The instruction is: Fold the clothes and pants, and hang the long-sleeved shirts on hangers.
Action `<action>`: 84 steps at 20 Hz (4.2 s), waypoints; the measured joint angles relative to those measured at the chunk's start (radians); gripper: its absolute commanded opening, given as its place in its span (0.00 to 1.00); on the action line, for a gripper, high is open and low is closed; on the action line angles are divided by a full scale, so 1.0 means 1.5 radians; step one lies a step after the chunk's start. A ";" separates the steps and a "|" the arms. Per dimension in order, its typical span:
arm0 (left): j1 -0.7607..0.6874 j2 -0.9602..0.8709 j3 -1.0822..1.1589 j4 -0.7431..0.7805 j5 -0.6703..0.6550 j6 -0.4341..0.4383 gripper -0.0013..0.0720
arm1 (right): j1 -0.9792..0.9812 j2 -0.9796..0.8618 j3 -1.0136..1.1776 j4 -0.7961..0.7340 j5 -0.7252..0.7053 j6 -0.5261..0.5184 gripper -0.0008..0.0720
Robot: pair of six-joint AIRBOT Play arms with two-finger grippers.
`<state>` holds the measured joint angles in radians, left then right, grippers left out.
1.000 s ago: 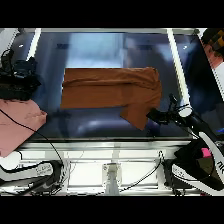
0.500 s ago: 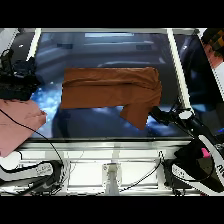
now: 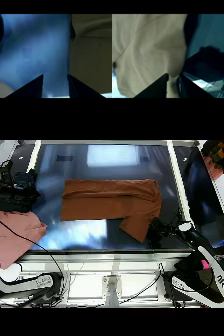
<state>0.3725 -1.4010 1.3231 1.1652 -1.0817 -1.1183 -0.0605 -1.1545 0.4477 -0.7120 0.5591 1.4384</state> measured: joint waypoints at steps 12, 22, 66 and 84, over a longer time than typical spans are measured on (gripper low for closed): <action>0.001 0.000 0.000 0.000 0.003 0.000 0.51 | 0.066 0.006 0.000 0.000 -0.046 -0.027 0.03; 0.036 0.000 -0.055 -0.026 -0.009 0.002 0.51 | 0.068 0.095 0.000 0.000 -0.043 -0.034 0.03; 0.033 0.019 -0.226 -0.279 -0.035 0.106 0.04 | 0.068 0.209 0.001 -0.038 0.051 -0.005 0.03; 0.001 0.091 -0.232 -0.411 0.195 0.067 0.04 | 0.080 0.189 0.028 -0.007 -0.264 0.047 0.03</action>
<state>0.3744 -1.2652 0.9749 0.5480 -0.7898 -1.0172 0.0589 -0.8711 0.4892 -0.7231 0.1635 1.5093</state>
